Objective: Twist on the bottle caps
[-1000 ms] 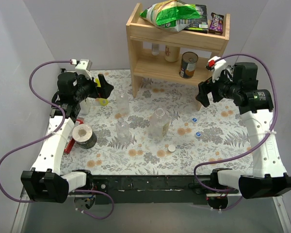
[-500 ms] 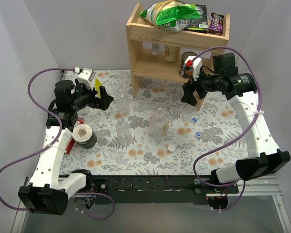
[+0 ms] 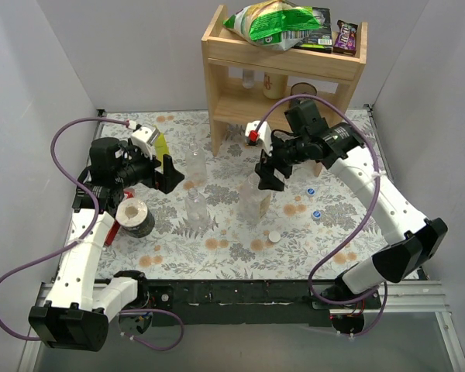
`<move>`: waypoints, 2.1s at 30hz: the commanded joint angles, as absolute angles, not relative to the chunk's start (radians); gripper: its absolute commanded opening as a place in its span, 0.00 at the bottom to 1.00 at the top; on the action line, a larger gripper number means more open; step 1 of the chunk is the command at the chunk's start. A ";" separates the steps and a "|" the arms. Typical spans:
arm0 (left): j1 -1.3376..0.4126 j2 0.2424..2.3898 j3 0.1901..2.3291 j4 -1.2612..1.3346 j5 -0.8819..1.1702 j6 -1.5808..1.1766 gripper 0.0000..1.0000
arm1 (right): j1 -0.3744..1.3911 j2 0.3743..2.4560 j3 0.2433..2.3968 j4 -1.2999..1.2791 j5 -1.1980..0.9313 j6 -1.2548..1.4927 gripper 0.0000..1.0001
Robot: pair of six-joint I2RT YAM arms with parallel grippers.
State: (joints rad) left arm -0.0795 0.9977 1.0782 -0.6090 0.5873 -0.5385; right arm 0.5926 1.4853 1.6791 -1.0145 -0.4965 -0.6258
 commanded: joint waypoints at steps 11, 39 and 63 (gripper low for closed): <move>-0.074 0.973 1.060 -0.586 0.657 -0.557 0.98 | 0.638 1.597 1.655 -0.897 -0.376 -0.569 0.81; -0.267 1.106 1.137 -0.526 0.856 -0.542 0.98 | 0.667 1.536 1.824 -1.057 -0.465 -0.707 0.16; -0.572 1.230 1.104 -0.284 0.876 -0.227 0.98 | 0.678 1.335 1.839 -1.120 -0.739 -1.049 0.06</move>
State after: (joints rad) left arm -0.5419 1.2270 1.1187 -0.3340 0.8948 -0.2810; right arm 0.6701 1.3670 1.8469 -1.1355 -0.7101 -1.0084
